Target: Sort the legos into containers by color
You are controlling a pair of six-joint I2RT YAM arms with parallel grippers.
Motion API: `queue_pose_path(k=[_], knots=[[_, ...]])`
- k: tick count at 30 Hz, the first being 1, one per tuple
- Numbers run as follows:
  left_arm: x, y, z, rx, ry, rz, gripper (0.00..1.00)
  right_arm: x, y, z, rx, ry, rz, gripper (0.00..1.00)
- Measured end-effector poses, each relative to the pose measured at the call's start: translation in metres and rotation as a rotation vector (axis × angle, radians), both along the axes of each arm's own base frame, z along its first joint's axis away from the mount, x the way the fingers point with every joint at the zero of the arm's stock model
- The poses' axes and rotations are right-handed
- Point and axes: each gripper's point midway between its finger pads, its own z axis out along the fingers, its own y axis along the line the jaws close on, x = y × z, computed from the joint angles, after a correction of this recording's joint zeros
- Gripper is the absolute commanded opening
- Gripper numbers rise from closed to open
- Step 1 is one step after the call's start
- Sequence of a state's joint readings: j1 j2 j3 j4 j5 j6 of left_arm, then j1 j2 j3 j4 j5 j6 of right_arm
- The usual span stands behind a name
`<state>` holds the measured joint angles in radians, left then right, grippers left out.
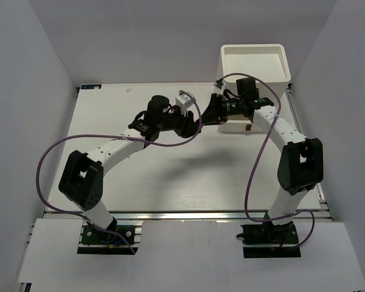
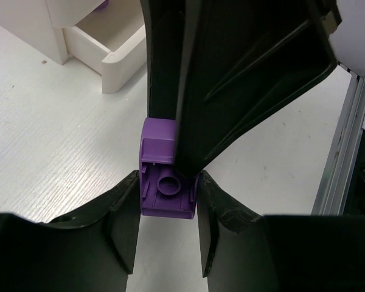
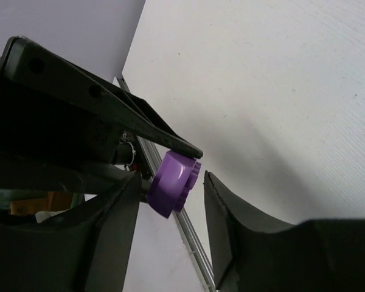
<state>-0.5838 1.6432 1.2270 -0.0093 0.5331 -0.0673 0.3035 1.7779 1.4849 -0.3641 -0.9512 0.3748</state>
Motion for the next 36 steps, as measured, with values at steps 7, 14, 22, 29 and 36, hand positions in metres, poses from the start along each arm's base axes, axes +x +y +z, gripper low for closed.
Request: queue_pose_path(k=[7, 14, 22, 29, 36], knots=[[0.001, -0.009, 0.000, 0.010, -0.001, -0.007, 0.24, 0.004, -0.001, -0.002, -0.014, 0.010, -0.027, 0.15], [0.006, -0.010, -0.005, 0.031, -0.007, 0.034, 0.60, 0.008, -0.007, -0.008, -0.048, 0.020, -0.059, 0.00], [0.021, -0.001, 0.005, -0.003, 0.000, 0.122, 0.90, 0.025, -0.023, -0.010, -0.091, -0.090, -0.083, 0.00], [0.018, 0.030, 0.012, 0.015, -0.021, 0.246, 0.94, 0.068, -0.075, -0.004, -0.259, -0.362, -0.167, 0.00], [0.001, 0.065, 0.011, 0.022, -0.018, 0.343, 0.94, 0.084, -0.116, -0.007, -0.530, -0.724, -0.052, 0.00]])
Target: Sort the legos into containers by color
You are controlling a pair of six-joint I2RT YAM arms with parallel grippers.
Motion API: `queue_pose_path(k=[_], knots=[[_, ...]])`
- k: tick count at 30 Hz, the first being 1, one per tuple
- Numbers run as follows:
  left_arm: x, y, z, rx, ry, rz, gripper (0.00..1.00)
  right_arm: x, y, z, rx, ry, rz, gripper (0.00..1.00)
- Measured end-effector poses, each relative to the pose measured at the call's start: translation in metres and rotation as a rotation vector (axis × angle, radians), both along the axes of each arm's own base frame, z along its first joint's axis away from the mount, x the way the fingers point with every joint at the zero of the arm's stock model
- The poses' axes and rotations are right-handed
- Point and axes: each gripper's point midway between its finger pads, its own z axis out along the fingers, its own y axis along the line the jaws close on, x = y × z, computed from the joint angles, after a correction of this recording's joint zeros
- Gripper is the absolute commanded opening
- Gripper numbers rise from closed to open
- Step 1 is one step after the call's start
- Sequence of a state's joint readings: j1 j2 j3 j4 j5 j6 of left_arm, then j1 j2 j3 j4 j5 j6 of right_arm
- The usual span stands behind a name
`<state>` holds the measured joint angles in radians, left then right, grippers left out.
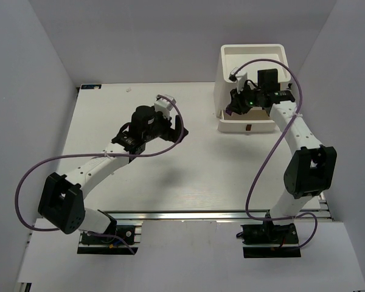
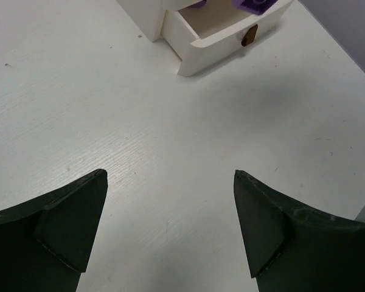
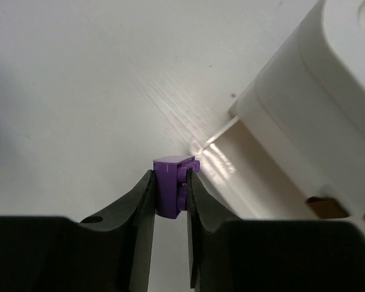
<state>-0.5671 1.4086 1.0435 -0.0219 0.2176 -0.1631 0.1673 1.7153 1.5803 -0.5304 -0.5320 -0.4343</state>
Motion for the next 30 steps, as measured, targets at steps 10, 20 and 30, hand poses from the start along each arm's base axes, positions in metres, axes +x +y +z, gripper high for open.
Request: queue_pose_path(k=[10, 20, 30], knots=[[-0.010, 0.015, -0.019, 0.014, 0.042, 0.055, 0.94, 0.022, -0.028, -0.015, -0.301, -0.248, 0.164, 0.00], [-0.017, 0.027, -0.018, 0.001, 0.041, 0.087, 0.94, 0.042, -0.037, -0.059, -0.401, -0.216, 0.208, 0.22], [-0.022, 0.033, -0.015, -0.005, 0.037, 0.109, 0.94, 0.048, -0.041, -0.069, -0.424, -0.201, 0.199, 0.69]])
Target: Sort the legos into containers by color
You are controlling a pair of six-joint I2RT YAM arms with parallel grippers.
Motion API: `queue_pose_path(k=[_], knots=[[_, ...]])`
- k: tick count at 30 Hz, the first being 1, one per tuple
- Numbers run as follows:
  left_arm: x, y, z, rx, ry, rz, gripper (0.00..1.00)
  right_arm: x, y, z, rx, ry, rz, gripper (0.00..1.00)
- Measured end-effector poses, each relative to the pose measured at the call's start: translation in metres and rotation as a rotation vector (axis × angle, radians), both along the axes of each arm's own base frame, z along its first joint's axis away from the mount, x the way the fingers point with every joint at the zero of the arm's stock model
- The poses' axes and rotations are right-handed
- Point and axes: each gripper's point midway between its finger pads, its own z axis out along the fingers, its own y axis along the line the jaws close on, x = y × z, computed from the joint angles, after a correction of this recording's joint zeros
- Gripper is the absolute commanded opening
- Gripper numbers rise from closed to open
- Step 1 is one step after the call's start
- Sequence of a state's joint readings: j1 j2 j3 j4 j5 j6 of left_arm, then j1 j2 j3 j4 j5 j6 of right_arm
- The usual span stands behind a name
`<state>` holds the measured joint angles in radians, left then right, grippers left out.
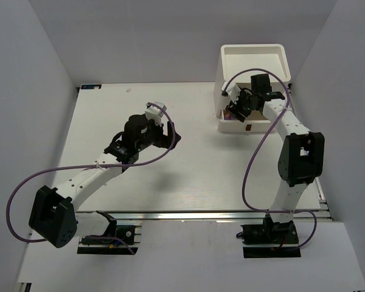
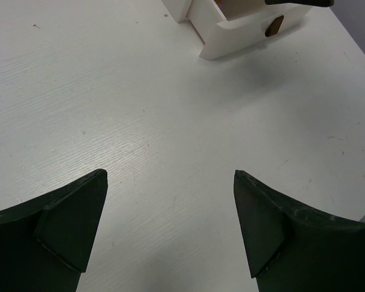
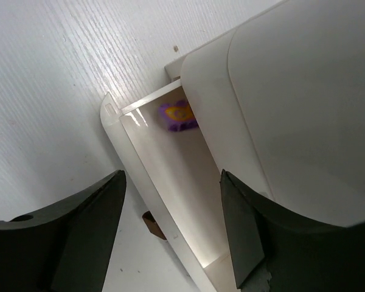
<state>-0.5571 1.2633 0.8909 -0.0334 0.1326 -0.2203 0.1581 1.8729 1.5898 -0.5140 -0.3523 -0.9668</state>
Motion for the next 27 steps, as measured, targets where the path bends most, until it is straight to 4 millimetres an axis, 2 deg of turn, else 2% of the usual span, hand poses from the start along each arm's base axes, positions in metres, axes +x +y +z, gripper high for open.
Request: queue_pose_path(k=[2, 4, 6, 9, 13, 17, 20, 24, 27], knots=[[0.000, 0.000, 0.000, -0.001, 0.000, 0.004, 0.94, 0.001, 0.000, 0.000, 0.004, -0.001, -0.005, 0.66], [0.000, 0.001, 0.000, -0.001, 0.001, 0.007, 0.94, 0.000, 0.001, 0.001, 0.016, 0.004, -0.012, 0.51], [0.000, 0.002, -0.001, 0.001, 0.005, 0.012, 0.94, -0.002, 0.005, 0.004, 0.044, 0.008, 0.000, 0.00], [0.000, 0.004, -0.001, 0.007, 0.008, 0.022, 0.94, -0.020, 0.009, 0.012, 0.087, 0.039, 0.076, 0.00], [-0.004, 0.010, 0.005, 0.000, -0.007, 0.039, 0.94, -0.057, 0.007, 0.021, 0.069, 0.063, 0.254, 0.00], [-0.010, 0.015, 0.004, -0.005, -0.004, 0.052, 0.94, -0.077, 0.000, 0.002, 0.019, 0.125, 0.331, 0.00], [-0.013, 0.018, 0.003, -0.007, 0.003, 0.061, 0.94, -0.076, -0.008, -0.026, -0.034, 0.170, 0.307, 0.00], [-0.015, 0.022, 0.004, -0.010, 0.001, 0.078, 0.94, -0.063, -0.020, -0.062, -0.114, 0.169, 0.249, 0.00], [-0.017, 0.025, 0.005, -0.012, 0.005, 0.090, 0.94, -0.041, -0.025, -0.073, -0.169, 0.124, 0.199, 0.00]])
